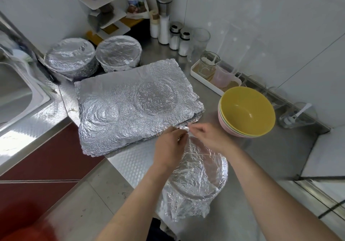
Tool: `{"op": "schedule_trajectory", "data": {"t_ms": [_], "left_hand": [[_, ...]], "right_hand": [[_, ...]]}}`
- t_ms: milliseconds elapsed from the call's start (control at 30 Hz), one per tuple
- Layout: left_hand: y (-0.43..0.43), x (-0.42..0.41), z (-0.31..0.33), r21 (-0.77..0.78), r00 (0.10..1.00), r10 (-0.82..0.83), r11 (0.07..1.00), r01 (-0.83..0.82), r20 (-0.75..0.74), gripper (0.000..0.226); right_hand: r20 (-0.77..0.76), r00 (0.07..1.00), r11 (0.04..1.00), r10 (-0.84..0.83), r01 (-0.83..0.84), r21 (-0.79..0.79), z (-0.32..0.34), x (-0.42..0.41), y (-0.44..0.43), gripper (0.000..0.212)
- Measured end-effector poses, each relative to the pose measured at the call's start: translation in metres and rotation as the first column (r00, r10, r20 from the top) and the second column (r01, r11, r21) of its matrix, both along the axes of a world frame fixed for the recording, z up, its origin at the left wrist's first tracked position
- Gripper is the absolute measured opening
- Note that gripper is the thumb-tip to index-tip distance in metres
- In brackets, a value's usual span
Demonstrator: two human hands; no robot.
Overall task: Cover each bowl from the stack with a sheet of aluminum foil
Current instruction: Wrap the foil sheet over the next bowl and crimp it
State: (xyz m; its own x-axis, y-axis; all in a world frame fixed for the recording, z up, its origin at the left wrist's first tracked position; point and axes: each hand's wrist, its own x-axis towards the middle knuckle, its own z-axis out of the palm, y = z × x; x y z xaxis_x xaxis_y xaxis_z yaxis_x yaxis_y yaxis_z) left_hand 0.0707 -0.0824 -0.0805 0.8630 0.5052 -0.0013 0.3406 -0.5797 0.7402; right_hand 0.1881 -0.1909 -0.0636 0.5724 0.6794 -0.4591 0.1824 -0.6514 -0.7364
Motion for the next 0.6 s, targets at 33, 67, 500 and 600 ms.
{"op": "schedule_trajectory", "data": {"t_ms": [33, 67, 500, 600], "left_hand": [[-0.001, 0.001, 0.0, -0.008, 1.0, -0.001, 1.0, 0.001, -0.002, 0.021], [-0.002, 0.001, -0.001, -0.023, 1.0, 0.003, 1.0, -0.003, 0.006, 0.026], [0.005, 0.004, -0.008, -0.015, 0.996, -0.088, 0.996, 0.088, -0.002, 0.025], [0.004, 0.004, -0.006, -0.008, 0.996, -0.085, 0.996, 0.085, -0.032, 0.023]], "right_hand": [[0.016, 1.0, 1.0, 0.016, -0.016, 0.003, -0.001, 0.0, -0.002, 0.027], [0.02, 1.0, 1.0, 0.023, -0.023, 0.01, -0.003, 0.0, -0.003, 0.026], [0.039, 0.999, 1.0, 0.018, -0.019, 0.019, -0.012, 0.002, -0.015, 0.031], [0.038, 0.999, 0.998, -0.005, 0.002, 0.068, -0.014, -0.001, -0.016, 0.022]]}}
